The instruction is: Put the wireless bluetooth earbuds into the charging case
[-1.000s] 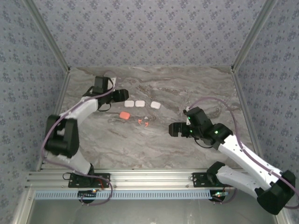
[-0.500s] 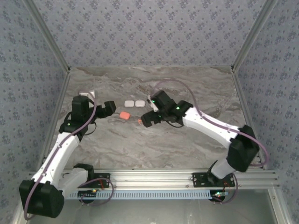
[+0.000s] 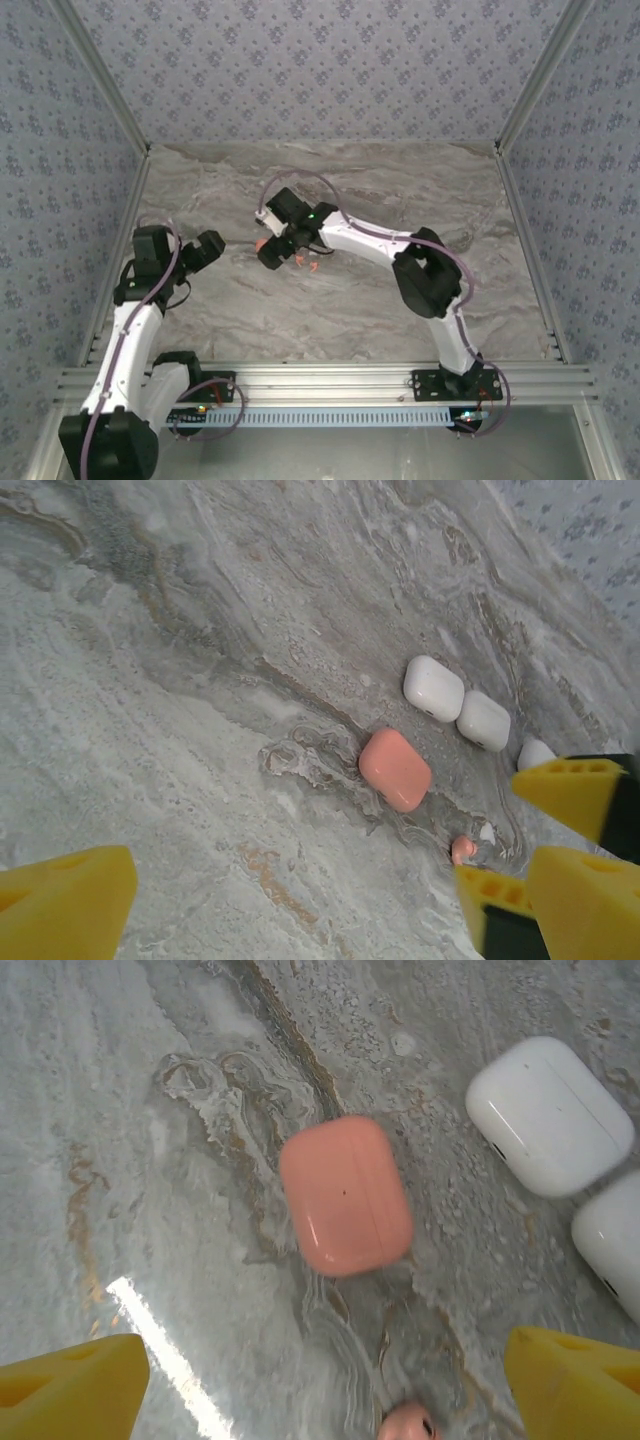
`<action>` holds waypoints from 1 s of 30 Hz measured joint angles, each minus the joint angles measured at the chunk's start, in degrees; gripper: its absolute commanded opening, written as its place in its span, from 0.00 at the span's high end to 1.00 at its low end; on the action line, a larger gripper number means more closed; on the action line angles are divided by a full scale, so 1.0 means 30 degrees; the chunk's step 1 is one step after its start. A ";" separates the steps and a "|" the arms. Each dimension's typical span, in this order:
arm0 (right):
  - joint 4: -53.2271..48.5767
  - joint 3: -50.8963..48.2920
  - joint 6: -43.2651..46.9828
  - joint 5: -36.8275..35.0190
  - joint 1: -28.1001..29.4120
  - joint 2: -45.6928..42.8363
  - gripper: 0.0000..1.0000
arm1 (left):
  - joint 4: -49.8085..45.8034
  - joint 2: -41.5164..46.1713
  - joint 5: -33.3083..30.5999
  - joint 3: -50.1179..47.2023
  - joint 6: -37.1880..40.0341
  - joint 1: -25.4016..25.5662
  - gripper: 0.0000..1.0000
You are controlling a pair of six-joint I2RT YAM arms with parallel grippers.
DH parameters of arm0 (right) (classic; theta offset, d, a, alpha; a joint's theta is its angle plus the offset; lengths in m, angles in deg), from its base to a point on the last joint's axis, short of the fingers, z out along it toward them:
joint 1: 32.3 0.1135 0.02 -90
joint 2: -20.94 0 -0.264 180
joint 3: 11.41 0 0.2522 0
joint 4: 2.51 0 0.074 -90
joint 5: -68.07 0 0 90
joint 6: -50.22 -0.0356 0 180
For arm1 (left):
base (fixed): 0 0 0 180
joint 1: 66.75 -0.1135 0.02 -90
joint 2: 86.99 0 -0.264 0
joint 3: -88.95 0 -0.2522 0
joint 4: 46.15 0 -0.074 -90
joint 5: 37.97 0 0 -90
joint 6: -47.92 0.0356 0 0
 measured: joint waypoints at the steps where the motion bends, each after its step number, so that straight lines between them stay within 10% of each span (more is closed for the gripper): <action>1: -0.0168 0.0474 0.0138 -0.0007 0.0000 0.0423 0.08 | -0.0189 0.0226 0.0007 -0.0051 -0.0124 -0.0095 0.01; 13: -0.2907 0.5027 0.1377 -0.0102 0.0109 0.4481 0.14 | -0.0991 0.0634 0.0007 -0.0182 -0.0328 -0.0233 0.01; 30: -0.3847 0.6615 0.2470 -0.1341 0.0867 0.5792 0.58 | -0.1180 0.0685 0.0372 -0.0262 -0.0175 -0.0321 0.03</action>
